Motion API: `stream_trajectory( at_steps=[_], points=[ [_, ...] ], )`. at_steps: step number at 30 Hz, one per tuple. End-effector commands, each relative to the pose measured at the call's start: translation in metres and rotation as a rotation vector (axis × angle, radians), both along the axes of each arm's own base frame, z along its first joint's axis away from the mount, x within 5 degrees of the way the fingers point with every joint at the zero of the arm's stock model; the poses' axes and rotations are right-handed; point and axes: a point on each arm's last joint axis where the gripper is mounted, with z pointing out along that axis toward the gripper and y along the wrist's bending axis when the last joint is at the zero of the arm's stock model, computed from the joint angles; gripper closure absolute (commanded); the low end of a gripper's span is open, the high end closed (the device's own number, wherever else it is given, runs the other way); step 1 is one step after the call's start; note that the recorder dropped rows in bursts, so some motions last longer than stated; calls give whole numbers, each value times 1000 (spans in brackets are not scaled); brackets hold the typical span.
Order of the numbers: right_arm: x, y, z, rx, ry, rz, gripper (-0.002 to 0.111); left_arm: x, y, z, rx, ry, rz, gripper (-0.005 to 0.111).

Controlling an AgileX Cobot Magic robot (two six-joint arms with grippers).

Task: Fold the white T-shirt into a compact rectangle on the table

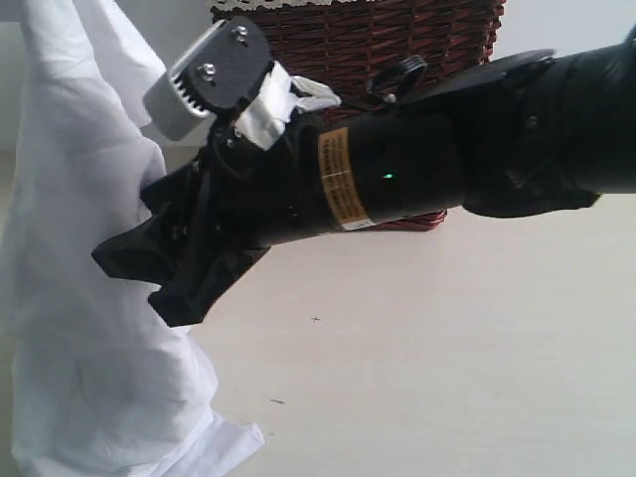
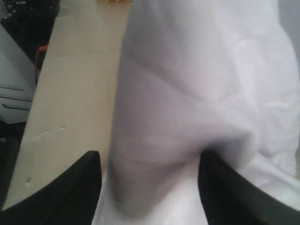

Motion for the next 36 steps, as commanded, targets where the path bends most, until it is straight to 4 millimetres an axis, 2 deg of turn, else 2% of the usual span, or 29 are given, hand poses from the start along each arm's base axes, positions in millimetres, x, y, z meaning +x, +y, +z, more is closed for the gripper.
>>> stream_trajectory(
  at_steps=[1, 4, 5, 7, 10, 13, 19, 23, 25, 27, 29, 31, 32, 34, 36],
  points=[
    [8, 10, -6, -29, -2, -76, 71, -2, 2, 0, -6, 7, 9, 107],
    [6, 9, -10, -83, -57, -29, 103, -1, 3, 1, 4, -5, 17, 107],
    [6, 8, -10, -104, -68, -23, 108, -1, 4, 1, 9, -8, 21, 107],
    [7, 4, -9, -142, -101, -39, 108, 1, 7, 1, 44, -27, 47, 107],
    [11, -5, 10, -125, -148, -158, 108, 5, 16, 3, 75, -66, 145, 107],
    [13, -23, 51, -69, -283, -309, 108, 11, 26, 7, 81, -115, 258, 107],
    [1, -49, 133, 49, -566, -405, 108, 19, 41, 22, -5, -265, 475, 107],
    [-4, -58, 169, 72, -728, -433, 108, 19, 52, 30, -72, -342, 613, 107],
    [-5, -58, 175, 36, -821, -408, 108, 15, 58, 34, -89, -371, 640, 107],
    [-6, -57, 174, 43, -811, -393, 108, 11, 64, 38, -89, -396, 655, 107],
    [-14, -49, 172, 100, -741, -285, 102, 9, 67, 38, -83, -385, 673, 107],
    [-25, -42, 169, 166, -627, -159, 84, 9, 68, 36, -74, -373, 688, 107],
    [-31, -38, 167, 195, -559, -94, 70, 8, 69, 35, -67, -363, 700, 107],
    [-34, -37, 166, 241, -423, -82, 54, 9, 70, 33, -59, -346, 720, 107],
    [-35, -36, 157, 271, -239, -107, 54, 9, 70, 33, -85, -343, 730, 107]
  ],
)
